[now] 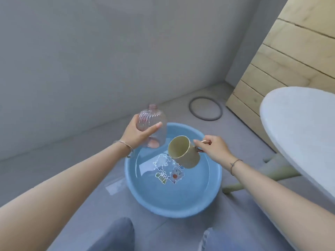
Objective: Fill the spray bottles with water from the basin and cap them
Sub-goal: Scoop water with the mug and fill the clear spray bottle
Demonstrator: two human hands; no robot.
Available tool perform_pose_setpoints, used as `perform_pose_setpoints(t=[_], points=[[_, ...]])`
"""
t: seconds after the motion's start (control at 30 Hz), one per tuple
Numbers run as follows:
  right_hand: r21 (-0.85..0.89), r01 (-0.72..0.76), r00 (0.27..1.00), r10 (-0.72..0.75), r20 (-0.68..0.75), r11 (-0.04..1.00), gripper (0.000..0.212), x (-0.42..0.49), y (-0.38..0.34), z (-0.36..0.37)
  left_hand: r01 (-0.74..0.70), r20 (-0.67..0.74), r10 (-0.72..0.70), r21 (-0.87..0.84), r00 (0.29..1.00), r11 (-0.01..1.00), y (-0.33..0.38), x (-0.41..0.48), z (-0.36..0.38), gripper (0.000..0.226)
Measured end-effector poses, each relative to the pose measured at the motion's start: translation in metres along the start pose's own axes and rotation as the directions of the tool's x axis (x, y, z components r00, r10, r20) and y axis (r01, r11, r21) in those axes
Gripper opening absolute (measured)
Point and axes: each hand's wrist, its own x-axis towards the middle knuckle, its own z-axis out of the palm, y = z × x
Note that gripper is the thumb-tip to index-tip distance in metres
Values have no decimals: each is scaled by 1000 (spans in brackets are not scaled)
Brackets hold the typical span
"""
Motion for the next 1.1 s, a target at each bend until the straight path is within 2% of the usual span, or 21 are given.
perform_pose_setpoints(t=[0.13, 0.23, 0.47, 0.6, 0.77, 1.0, 1.1], points=[[-242, 58, 998, -50, 40, 968, 49, 26, 29, 32, 4, 0, -4, 6, 1000, 1000, -44, 22, 11, 85], [-321, 79, 996, -65, 54, 944, 51, 42, 53, 51, 45, 22, -46, 21, 999, 999, -75, 33, 21, 99], [-421, 154, 987, -154, 35, 894, 48, 52, 81, 75, 3, -11, -3, 29, 1000, 1000, -116, 34, 31, 85], [-509, 232, 972, -223, 80, 829, 45, 51, 79, 85, 14, -40, -12, 36, 999, 999, -132, 32, 26, 89], [-495, 266, 964, -239, 120, 827, 54, 50, 83, 97, 34, -50, -31, 44, 998, 998, -142, 28, 29, 79], [-415, 249, 968, -231, 96, 875, 53, 48, 92, 103, 29, -9, -29, 64, 1000, 998, -143, 24, 28, 90], [-309, 176, 983, -181, 12, 935, 50, 48, 99, 99, 27, 4, -27, 89, 1000, 996, -147, 24, 27, 95]])
